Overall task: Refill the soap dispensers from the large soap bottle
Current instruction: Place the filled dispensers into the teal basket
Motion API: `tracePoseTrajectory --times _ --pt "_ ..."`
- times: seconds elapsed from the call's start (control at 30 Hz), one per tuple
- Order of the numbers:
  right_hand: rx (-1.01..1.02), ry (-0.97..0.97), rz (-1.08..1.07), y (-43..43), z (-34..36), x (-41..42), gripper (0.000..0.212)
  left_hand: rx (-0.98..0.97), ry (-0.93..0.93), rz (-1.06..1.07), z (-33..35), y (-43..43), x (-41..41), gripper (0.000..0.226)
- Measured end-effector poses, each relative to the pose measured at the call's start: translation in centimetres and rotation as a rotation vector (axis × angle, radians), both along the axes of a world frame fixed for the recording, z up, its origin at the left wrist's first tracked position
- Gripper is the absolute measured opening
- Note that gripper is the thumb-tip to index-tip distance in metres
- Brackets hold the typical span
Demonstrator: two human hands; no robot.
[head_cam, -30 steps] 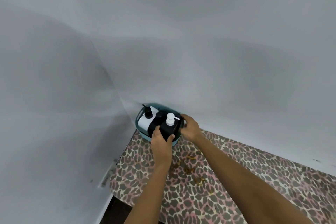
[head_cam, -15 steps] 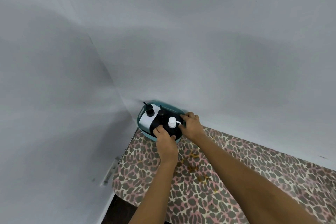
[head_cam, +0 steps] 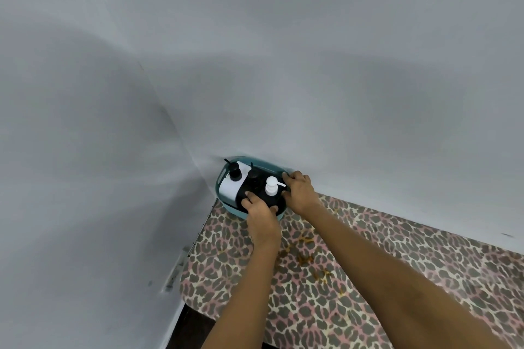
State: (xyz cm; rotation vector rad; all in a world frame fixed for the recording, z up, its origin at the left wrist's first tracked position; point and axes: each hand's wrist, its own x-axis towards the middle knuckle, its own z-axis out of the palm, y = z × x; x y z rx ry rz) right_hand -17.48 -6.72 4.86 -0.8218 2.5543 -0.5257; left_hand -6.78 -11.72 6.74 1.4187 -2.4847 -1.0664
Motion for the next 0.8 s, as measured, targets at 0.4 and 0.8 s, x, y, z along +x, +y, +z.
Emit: tracePoseTrajectory --times 0.4,0.8 --pt "-0.244 -0.074 -0.261 6.6 1.1 2.7 0.054 0.105 0.229 0.016 2.8 4.6 1.5 0.067" --pt "-0.272 -0.109 -0.601 24.6 1.9 6.0 0.044 0.064 0.168 -0.352 4.3 18.1 0.1 0.061"
